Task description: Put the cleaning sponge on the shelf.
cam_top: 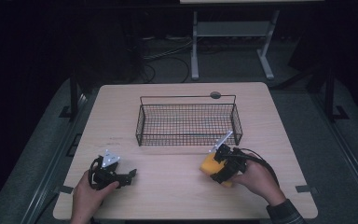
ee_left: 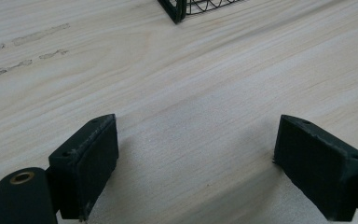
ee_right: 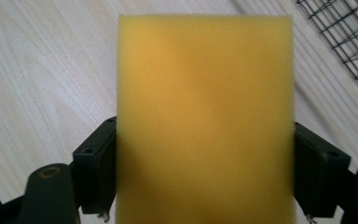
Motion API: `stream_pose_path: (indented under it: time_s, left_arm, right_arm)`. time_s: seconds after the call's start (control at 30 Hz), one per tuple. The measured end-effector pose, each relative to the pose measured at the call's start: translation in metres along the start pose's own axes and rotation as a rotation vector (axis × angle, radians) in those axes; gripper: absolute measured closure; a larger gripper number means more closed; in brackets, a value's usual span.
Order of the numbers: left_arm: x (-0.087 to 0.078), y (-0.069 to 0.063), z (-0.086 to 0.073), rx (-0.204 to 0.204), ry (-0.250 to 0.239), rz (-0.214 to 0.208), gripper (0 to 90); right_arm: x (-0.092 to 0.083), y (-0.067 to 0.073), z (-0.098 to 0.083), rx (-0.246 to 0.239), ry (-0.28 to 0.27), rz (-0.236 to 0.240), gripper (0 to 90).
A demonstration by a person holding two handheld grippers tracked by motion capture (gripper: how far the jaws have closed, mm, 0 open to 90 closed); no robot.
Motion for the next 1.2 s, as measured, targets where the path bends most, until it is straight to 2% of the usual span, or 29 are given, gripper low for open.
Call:
stream_pose_path:
  time_s: [0.1,0.5,0.8,1.2]
  left_arm:
    - [0.000,0.000,0.000,0.000,0.000,0.000,12.8]
    - [0.000,0.000,0.000,0.000,0.000,0.000,12.8]
    - [0.000,0.000,0.000,0.000,0.000,0.000,12.8]
    - [0.000,0.000,0.000,0.002,0.000,0.001,12.8]
  right_arm:
    - [-0.003,-0.003,-0.001,-0.002,-0.001,-0.008,22.2]
    - [-0.025,-0.016,-0.006,0.048,-0.033,-0.011,22.2]
    - [-0.040,-0.024,-0.008,0.060,-0.049,-0.033,22.2]
    - [-0.061,-0.036,-0.002,0.079,-0.077,-0.044,22.3]
Point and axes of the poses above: each handheld gripper's, and its own axes: x roughly forward along the jaws, z roughly out of its top, y roughly to its left, the point moved 2 cm from there along x, roughly forward along the jaws, and after that the axes turned 6 degrees about x, right-handed, at the moved point
